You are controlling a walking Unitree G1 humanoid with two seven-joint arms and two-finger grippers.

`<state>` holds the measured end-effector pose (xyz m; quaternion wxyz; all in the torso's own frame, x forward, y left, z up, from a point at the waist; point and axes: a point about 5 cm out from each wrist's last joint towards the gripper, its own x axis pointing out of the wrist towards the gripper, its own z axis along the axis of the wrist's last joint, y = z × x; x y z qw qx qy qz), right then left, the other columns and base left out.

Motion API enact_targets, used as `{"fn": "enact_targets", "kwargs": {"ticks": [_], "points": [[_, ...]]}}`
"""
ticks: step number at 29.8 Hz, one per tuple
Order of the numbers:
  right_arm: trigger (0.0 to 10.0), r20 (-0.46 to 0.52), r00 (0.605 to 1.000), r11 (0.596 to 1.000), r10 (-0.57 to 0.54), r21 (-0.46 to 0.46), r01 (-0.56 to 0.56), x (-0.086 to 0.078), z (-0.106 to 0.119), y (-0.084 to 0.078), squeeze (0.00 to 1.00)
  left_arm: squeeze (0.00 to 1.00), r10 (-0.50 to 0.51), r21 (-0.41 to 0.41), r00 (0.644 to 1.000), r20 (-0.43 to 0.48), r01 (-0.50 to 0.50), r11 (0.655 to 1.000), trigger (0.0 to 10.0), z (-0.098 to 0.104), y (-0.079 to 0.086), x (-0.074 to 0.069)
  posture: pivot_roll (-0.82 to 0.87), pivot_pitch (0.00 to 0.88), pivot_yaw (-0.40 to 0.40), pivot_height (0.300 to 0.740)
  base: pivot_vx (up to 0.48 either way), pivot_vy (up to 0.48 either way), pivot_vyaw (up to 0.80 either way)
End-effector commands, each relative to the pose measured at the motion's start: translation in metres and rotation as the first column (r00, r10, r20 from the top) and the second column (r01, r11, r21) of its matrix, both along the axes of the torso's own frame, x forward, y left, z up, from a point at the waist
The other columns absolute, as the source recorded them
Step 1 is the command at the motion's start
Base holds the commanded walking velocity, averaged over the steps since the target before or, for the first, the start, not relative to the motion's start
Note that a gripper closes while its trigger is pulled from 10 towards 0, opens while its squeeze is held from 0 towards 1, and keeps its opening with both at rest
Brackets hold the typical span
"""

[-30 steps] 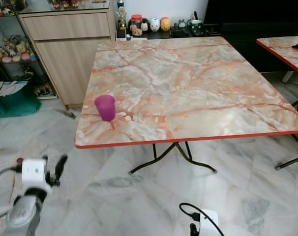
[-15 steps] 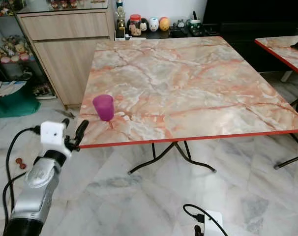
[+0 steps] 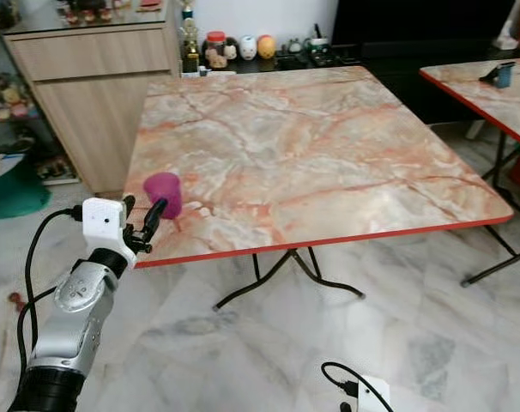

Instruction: Setting the table

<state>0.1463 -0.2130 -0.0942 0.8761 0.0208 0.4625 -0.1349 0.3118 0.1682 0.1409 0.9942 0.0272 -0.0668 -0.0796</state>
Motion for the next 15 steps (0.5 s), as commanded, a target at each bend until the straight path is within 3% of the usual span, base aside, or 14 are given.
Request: {"fn": "enact_targets", "kwargs": {"ticks": [1,12,15], "points": [[10.0,0.000,1.000,1.000,0.003,0.007,-0.003,0.0021,0.0000,0.0031,0.00,0.00,-0.007,-0.001,1.000,0.016,0.007,1.000,10.0,0.0064,-0.0009,0.0006,0.05,0.000,-0.007,0.740,0.311,0.000,0.00],[10.0,-0.002,1.000,1.000,0.011,0.012,-0.011,0.0025,-0.0003,0.0055,0.00,0.00,-0.003,-0.002,1.000,0.023,0.004,1.000,10.0,0.0100,0.0001,0.0037,0.05,0.000,-0.004,0.740,0.306,0.000,0.00],[10.0,-0.003,1.000,1.000,0.015,0.011,-0.015,0.0023,-0.0004,0.0058,0.00,0.00,0.017,-0.028,0.999,0.029,-0.016,0.999,10.0,0.0123,0.0024,0.0053,0.05,0.000,-0.003,0.740,0.000,0.000,0.00]]}}
